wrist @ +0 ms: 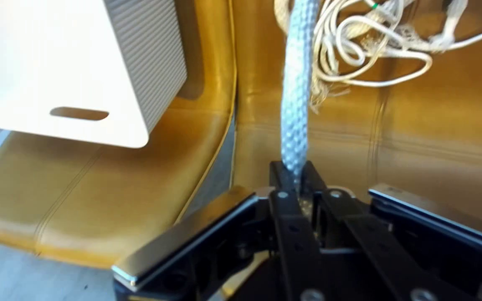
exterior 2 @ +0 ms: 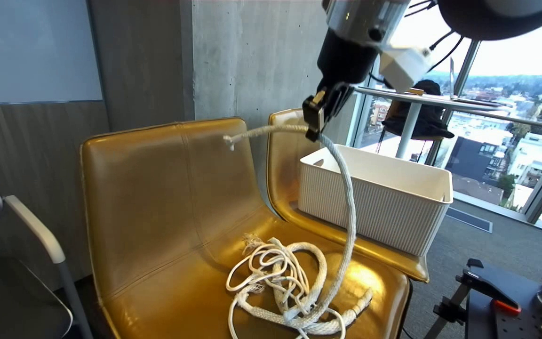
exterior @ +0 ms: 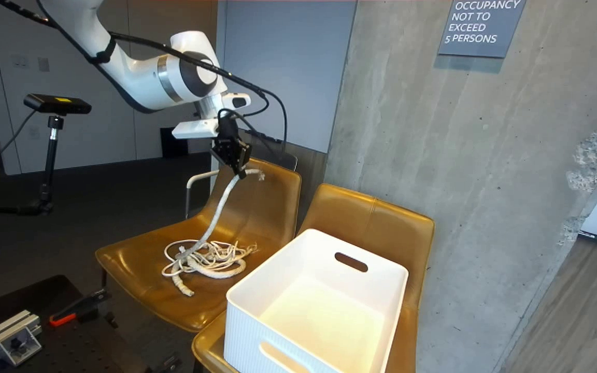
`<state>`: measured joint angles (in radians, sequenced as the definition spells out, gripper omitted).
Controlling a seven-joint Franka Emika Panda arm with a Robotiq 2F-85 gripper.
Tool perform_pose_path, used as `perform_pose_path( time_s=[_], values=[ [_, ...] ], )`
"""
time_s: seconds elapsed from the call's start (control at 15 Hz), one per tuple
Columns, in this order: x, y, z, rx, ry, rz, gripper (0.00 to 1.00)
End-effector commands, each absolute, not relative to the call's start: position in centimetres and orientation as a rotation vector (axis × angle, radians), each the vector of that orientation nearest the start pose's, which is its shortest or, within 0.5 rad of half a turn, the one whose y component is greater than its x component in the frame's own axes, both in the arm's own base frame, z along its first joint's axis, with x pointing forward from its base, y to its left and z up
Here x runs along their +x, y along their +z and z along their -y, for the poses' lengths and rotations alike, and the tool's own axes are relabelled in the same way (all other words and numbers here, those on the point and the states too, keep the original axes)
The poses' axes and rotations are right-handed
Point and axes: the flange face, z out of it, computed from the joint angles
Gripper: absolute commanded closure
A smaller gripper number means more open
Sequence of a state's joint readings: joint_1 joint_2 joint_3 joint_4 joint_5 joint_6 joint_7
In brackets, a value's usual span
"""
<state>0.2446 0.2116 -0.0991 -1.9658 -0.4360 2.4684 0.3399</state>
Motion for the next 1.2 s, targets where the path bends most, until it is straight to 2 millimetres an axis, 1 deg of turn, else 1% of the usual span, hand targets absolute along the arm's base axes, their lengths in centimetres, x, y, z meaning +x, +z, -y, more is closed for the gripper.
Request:
perform_pose_path(
  time_s=[0.0, 0.13, 0.33, 0.53, 0.73, 0.8, 0.87, 1.0, 1.07, 1.13],
  values=[
    [63.6, 49.2, -6.7, -3.406, -0.776, 0.197, 0.97],
    [64.6, 54.4, -4.5, -3.436, -0.877, 0.182, 0.97],
    [65.5, 61.8, -0.6, -3.482, -1.018, 0.139, 0.97],
    [65.4, 69.0, 3.0, -3.509, -1.148, 0.084, 0.97],
    [64.7, 74.8, 7.1, -3.545, -1.222, 0.049, 0.97],
    [64.6, 76.0, 8.4, -3.555, -1.226, 0.035, 0.97],
    [64.5, 76.3, 9.4, -3.575, -1.232, 0.026, 0.97],
    [64.5, 74.9, 11.6, -3.596, -1.19, 0.007, 0.97],
    [64.6, 73.7, 12.4, -3.608, -1.171, -0.006, 0.97],
    [64.6, 71.9, 13.1, -3.613, -1.129, -0.015, 0.97]
  ],
)
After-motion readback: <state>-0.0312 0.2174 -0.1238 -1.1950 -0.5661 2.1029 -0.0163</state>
